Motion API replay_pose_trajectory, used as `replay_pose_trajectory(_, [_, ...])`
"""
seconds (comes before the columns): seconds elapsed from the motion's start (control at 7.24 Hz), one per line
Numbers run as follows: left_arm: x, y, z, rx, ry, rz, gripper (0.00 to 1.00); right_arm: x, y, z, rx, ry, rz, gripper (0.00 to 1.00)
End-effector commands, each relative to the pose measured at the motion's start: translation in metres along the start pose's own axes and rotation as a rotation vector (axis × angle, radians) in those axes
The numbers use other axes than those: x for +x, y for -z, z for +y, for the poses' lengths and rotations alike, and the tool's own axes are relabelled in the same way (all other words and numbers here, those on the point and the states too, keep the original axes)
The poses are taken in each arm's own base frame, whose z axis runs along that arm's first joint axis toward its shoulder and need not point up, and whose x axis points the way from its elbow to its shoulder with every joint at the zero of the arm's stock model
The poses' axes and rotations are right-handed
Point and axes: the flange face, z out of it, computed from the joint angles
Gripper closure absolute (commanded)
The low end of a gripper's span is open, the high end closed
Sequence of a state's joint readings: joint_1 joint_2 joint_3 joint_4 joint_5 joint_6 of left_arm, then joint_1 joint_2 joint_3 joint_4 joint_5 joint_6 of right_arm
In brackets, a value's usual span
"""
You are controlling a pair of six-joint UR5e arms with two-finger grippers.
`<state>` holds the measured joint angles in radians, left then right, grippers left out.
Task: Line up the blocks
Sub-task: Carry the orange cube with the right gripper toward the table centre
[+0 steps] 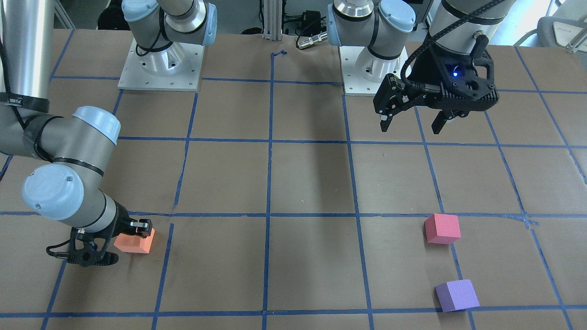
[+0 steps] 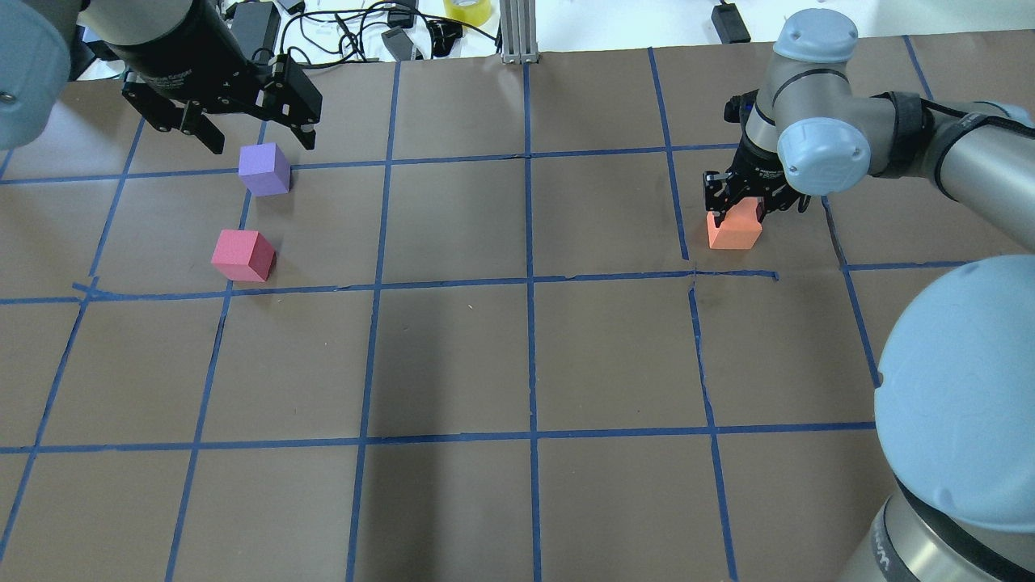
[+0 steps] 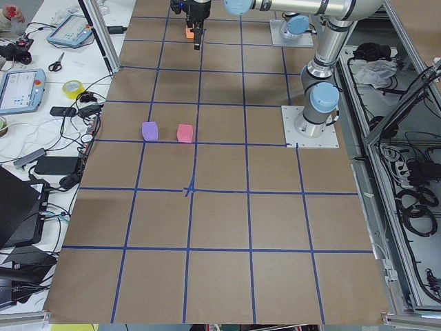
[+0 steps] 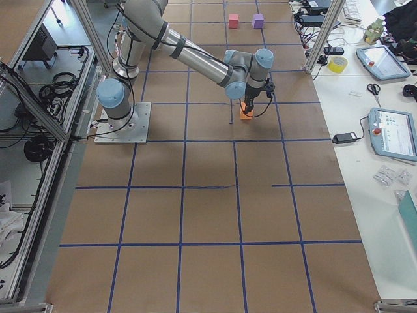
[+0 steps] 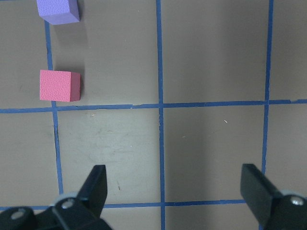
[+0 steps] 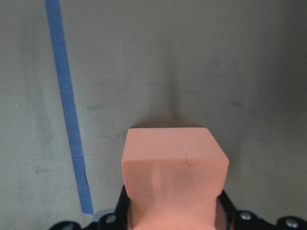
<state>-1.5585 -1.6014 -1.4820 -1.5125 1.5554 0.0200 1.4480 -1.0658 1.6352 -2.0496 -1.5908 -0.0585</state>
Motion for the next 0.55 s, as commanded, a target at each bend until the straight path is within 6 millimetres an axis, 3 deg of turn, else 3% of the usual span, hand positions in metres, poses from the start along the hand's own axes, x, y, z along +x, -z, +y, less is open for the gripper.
replay_pose_trajectory(0.0, [0.0, 0.0, 0.0, 0.0, 0.0, 0.0, 0.0, -0.011, 0.028, -0.01, 0.052, 0.013, 0.0, 0.5])
replay_pose_trajectory(0.28, [-0.001, 0.001, 0.0, 0.002, 0.0, -0.002, 0.0, -0.077, 0.052, -0.029, 0.115, 0.106, 0.006, 0.51])
replay_pose_trajectory(0.41, [-0.001, 0.0, 0.0, 0.002, 0.0, 0.0, 0.0, -0.142, 0.058, -0.017, 0.132, 0.168, 0.004, 0.52])
